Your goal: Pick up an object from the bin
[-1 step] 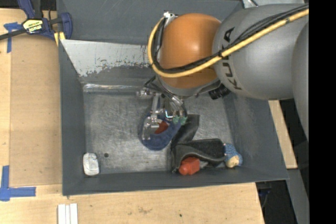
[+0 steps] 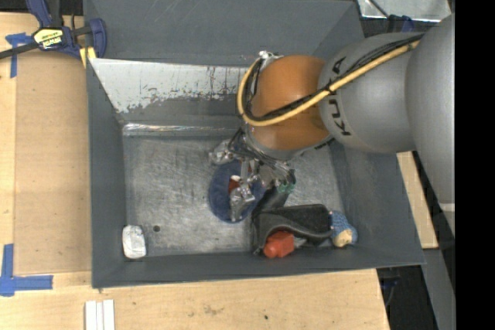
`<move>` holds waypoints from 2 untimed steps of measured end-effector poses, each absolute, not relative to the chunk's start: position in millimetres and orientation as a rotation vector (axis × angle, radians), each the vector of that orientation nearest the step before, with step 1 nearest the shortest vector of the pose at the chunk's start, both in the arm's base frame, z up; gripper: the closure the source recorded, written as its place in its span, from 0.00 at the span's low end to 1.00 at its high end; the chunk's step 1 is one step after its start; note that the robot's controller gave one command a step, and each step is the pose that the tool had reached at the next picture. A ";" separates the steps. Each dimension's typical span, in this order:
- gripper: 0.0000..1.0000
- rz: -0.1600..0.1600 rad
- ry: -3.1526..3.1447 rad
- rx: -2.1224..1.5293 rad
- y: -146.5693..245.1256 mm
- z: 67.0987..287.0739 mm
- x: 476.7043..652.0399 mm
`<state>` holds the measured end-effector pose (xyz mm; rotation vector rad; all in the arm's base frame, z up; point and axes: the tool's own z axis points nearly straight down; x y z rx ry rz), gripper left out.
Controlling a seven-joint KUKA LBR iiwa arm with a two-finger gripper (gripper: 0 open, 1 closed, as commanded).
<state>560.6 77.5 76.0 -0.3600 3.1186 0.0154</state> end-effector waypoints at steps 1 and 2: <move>1.00 0.010 3.120 -0.365 76.9 78.5 560.7; 1.00 0.000 3.097 -0.456 85.1 212.2 557.9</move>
Offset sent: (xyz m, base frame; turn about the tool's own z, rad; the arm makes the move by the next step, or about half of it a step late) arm 0.0000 0.0000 0.0000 0.0000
